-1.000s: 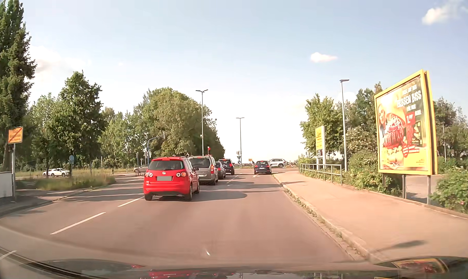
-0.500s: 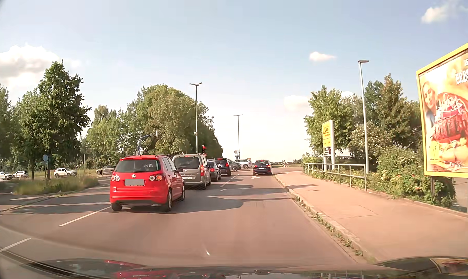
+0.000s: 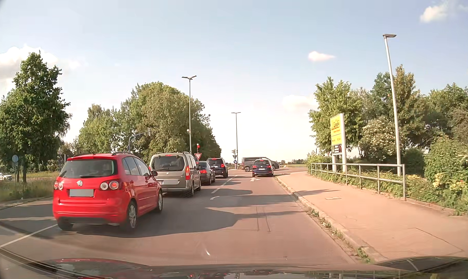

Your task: Follow the waypoints while adhering to traffic rules and regulations

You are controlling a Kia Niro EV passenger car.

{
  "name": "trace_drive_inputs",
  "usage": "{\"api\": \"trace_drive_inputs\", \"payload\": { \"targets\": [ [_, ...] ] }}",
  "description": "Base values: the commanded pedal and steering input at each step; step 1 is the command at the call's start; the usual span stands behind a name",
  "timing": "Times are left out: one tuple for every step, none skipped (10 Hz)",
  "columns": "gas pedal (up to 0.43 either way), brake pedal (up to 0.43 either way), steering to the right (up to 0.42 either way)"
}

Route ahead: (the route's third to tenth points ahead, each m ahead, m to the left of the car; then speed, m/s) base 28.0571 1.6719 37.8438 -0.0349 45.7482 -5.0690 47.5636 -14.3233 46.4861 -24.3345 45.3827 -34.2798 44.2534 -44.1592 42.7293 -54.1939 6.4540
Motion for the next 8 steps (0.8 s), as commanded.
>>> {"api": "trace_drive_inputs", "payload": {
  "targets": [
    [0.0, 0.165, 0.003],
    [0.0, 0.159, 0.001],
    [0.0, 0.165, 0.0],
    [0.0, 0.171, 0.0],
    [0.0, 0.171, 0.0],
    [0.0, 0.171, 0.0],
    [0.0, 0.171, 0.0],
    [0.0, 0.177, 0.0]
  ]
}}
